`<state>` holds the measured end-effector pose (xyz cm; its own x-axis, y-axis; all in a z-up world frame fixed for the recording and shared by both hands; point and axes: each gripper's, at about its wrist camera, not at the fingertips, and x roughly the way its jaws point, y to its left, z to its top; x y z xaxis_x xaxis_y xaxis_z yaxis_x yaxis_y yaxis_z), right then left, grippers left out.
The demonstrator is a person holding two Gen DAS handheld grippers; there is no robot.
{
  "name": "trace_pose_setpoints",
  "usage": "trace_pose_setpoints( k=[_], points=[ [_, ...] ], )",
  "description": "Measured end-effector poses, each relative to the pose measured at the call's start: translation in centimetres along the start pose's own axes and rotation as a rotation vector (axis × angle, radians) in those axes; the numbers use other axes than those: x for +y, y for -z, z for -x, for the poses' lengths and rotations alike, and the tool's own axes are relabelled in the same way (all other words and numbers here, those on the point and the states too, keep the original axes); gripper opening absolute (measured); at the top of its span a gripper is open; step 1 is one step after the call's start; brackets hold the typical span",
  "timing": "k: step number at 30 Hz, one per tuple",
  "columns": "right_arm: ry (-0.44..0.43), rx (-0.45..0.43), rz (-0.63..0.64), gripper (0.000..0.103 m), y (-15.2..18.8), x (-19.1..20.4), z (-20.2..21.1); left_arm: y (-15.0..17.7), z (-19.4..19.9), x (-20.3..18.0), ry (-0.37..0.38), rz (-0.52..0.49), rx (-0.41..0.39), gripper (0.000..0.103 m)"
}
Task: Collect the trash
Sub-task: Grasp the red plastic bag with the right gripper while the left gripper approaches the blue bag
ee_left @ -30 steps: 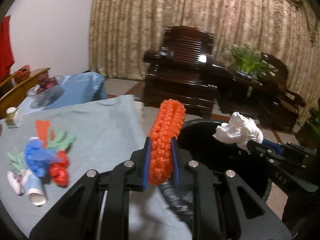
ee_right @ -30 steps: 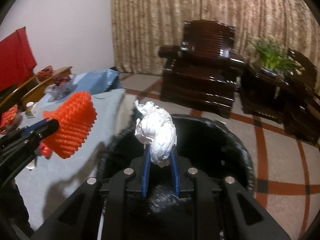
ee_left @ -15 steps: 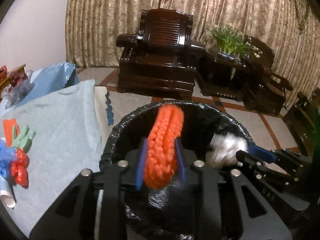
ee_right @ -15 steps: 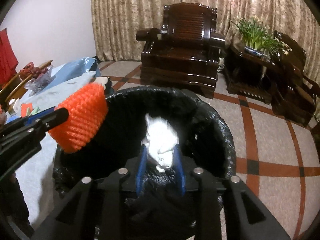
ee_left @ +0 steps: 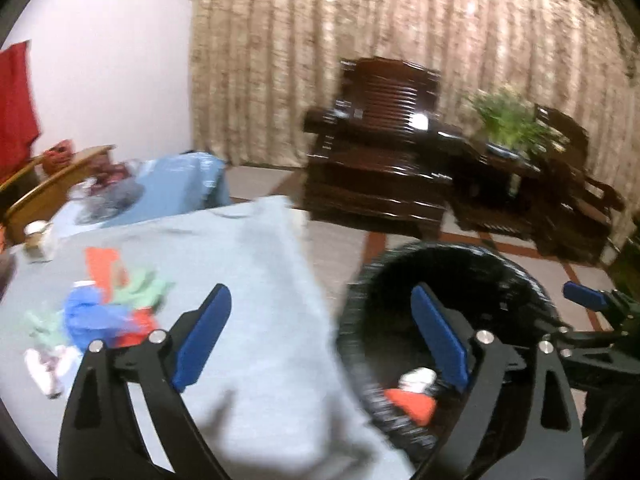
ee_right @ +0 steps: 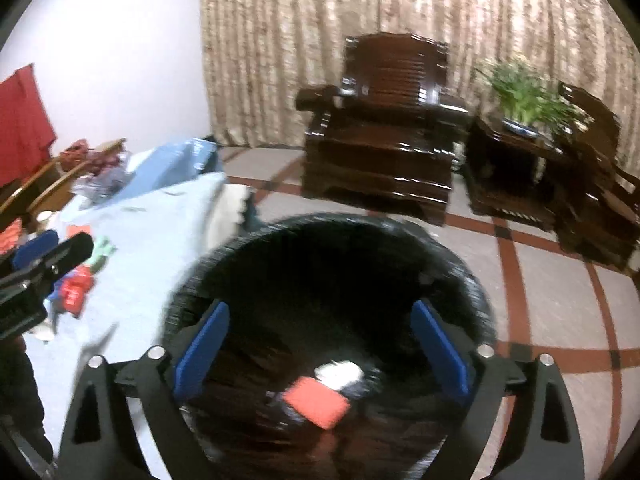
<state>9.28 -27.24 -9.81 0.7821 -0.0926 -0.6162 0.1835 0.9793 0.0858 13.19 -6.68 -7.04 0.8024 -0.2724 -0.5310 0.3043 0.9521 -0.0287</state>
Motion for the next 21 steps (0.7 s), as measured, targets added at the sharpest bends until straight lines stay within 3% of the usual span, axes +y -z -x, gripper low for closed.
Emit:
trace_pose_setpoints(
  k=[10,15,21],
  points=[
    [-0.197,-0.033,0.103,0.096,-1.7,12.0,-1.2,1.8,5.6,14.5,-0.303,0.144,-0.020,0.091],
    [-0.270,-0.036,0.163,0.096,-0.9,18.4,-3.1,3.2,6.8,19.4,-0.399,0.184,0.002,0.091],
    [-0.334,0.009,0.211,0.095,0.9,24.1,-6.5,5.4,6.8,23.1,-0.462,0.215,0.032,0.091]
  ],
)
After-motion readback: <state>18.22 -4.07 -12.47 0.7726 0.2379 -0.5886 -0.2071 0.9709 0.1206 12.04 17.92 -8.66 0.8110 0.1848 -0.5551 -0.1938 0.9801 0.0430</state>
